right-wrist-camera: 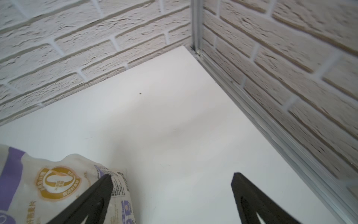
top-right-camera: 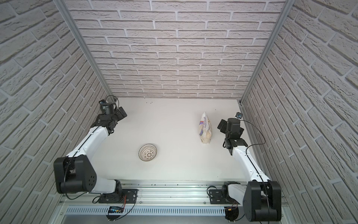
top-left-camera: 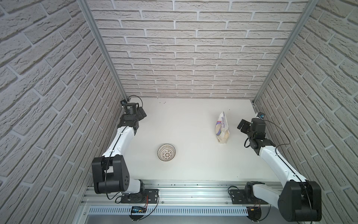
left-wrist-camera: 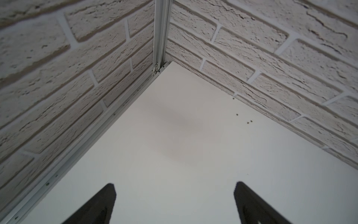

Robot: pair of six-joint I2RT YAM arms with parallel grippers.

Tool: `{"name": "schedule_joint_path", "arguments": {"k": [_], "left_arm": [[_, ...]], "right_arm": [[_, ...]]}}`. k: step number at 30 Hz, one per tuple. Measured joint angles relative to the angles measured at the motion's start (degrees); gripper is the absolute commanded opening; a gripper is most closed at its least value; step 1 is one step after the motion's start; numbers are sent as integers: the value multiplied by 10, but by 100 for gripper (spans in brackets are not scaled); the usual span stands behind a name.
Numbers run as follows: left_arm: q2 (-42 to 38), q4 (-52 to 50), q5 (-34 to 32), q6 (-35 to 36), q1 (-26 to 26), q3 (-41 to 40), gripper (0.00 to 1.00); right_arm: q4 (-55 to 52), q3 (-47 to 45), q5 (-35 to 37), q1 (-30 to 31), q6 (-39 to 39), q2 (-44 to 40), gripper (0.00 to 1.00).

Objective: Pour the oats into the breakfast bowl
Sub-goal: Move the bowl to the center of the board.

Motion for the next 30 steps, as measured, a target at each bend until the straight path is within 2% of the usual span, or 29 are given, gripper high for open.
{"name": "schedule_joint_path", "arguments": {"k": [2, 5, 11, 19, 22, 30], "left_arm": [[-29, -3, 42, -27, 19, -60, 98], [-77, -67, 55, -50, 16, -126, 98], [-173, -152, 45, -76, -80, -130, 98], [-184, -237, -16, -138, -221, -132, 97], [-182, -240, -24, -164, -254, -150, 91], [-143, -221, -14, -215, -298, -228, 62]], "right_arm": [[-76, -5, 27, 0, 39, -33, 99], [-144, -35, 28, -1, 63, -103, 99], [-205, -68, 1, -1, 99, -213, 99], [-261, -56, -53, 0, 102, -200, 99], [-273, -51, -83, 0, 98, -198, 99], [-284, -29, -140, 0, 85, -200, 99]]}}
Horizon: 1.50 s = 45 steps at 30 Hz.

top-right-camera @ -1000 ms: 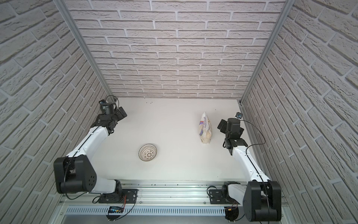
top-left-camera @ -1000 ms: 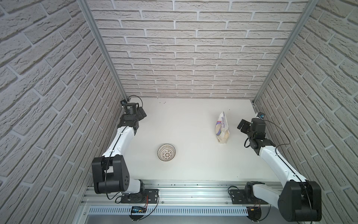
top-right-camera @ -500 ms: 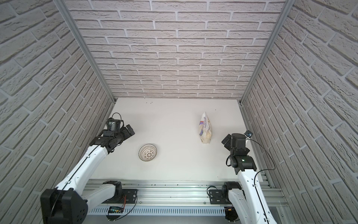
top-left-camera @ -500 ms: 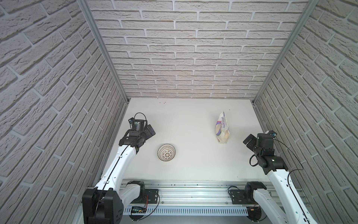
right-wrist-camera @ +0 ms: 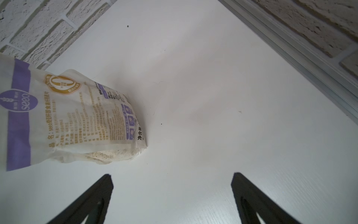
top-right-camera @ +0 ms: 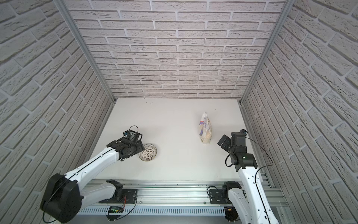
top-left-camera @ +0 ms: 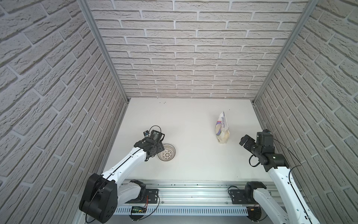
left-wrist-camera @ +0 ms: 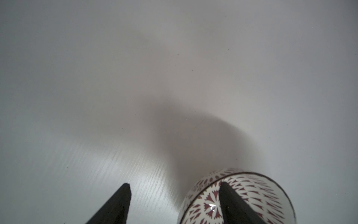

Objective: Pour the oats into the breakfast bowl
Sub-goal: Move the bowl to the center of the board.

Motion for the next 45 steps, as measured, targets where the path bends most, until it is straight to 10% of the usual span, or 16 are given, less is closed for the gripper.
{"name": "schedule_joint_path", "arguments": {"k": [15, 37, 45], "left_arm": [[61, 85, 48, -33, -41, -13, 0], [344, 109, 101, -21, -199, 256, 1], [341, 102, 104, -16, -204, 256, 40]], "right_arm": [[-18, 24, -79, 6, -24, 18, 99], [-67, 205, -118, 61, -72, 134, 97], [-67, 329, -73, 153, -102, 293, 83]]}}
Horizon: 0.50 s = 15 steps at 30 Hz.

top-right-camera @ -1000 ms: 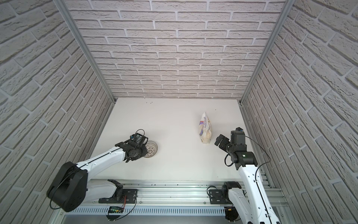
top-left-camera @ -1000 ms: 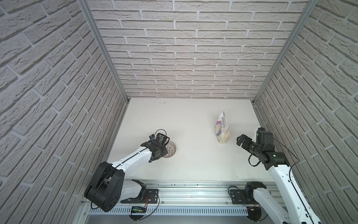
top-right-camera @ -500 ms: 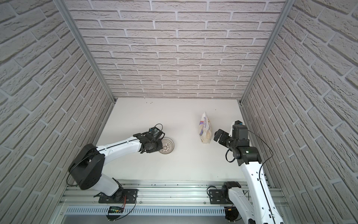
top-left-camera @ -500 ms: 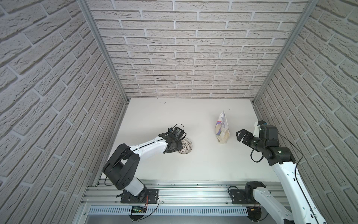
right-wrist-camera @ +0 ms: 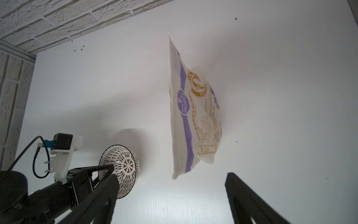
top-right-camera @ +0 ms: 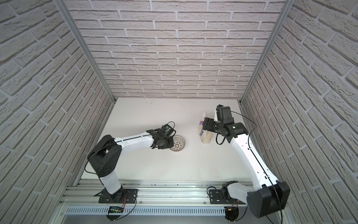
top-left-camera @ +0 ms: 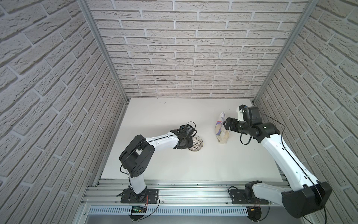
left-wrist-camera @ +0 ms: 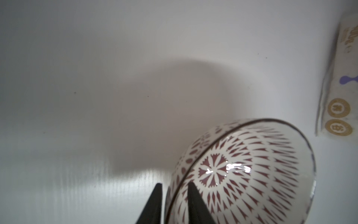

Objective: Pour the oats into the breakfast bowl
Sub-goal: Move the bowl to the center of the board, then move the oats bag to the center of the board.

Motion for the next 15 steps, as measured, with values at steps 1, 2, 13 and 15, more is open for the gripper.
{"name": "schedule_joint_path", "arguments": {"k": [1, 2, 13, 15], "left_arm": [[-6, -3, -2, 2, 0, -2, 46], [-13, -5, -5, 4, 0, -4, 51], [-156, -19, -39, 14, 0, -35, 66], [-177, -25, -49, 13, 0, -40, 71]], "right_arm": [[2, 14, 6, 5, -4, 20, 81], [3, 28, 13, 10, -6, 41, 78], [-7, 116, 96, 16, -37, 183, 37], [-14, 123, 103, 17, -43, 194, 24]]}}
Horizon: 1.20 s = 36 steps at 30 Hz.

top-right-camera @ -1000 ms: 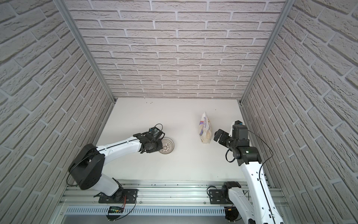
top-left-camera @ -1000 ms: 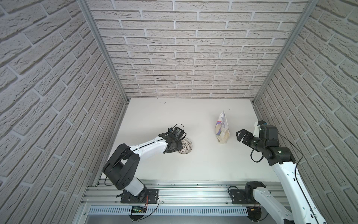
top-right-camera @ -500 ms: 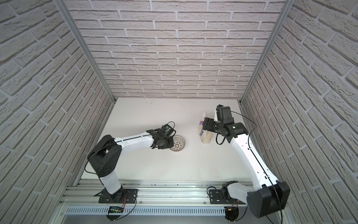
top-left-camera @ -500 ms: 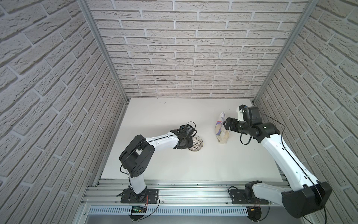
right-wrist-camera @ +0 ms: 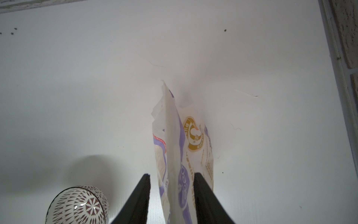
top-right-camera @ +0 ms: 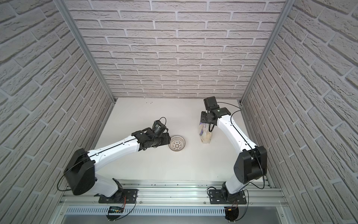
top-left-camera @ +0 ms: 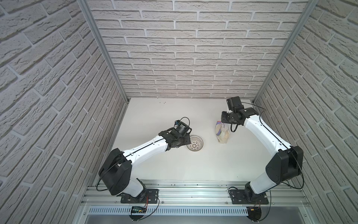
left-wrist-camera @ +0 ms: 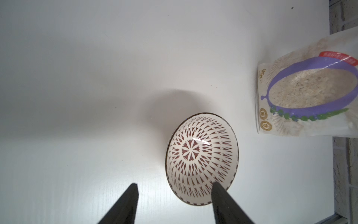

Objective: Pour the oats into the breakfast bowl
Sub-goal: Move the oats bag to the center of the board.

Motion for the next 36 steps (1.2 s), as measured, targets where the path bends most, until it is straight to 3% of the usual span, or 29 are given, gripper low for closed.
{"name": "schedule_joint_path", "arguments": {"k": [2, 4, 11, 19, 22, 25, 29, 31, 36], "left_arm": [[-15, -3, -10, -1, 0, -2, 86], [-28, -4, -21, -7, 0, -8, 98], [-63, -11, -57, -24, -3, -21, 98], [-108, 31, -72, -50, -28, -47, 98], [-111, 50, -91, -56, -52, -50, 95], [-107, 67, -103, -61, -70, -50, 87], [-84, 83, -101, -63, -77, -50, 73], [-73, 96, -96, -63, -79, -50, 68], [-60, 137, -73, -63, -90, -50, 68]], "right_arm": [[-10, 7, 6, 4, -5, 8, 6], [-20, 12, 12, 7, -10, 8, 3], [-50, -9, 12, 24, -6, -28, 3], [-109, -81, 17, 96, 52, -147, 3], [-102, -122, 14, 115, 83, -177, 5], [-78, -160, 5, 119, 112, -192, 23], [-43, -172, 2, 119, 131, -221, 33], [-34, -173, 1, 119, 139, -241, 36], [-17, -209, -14, 119, 157, -325, 36]]}}
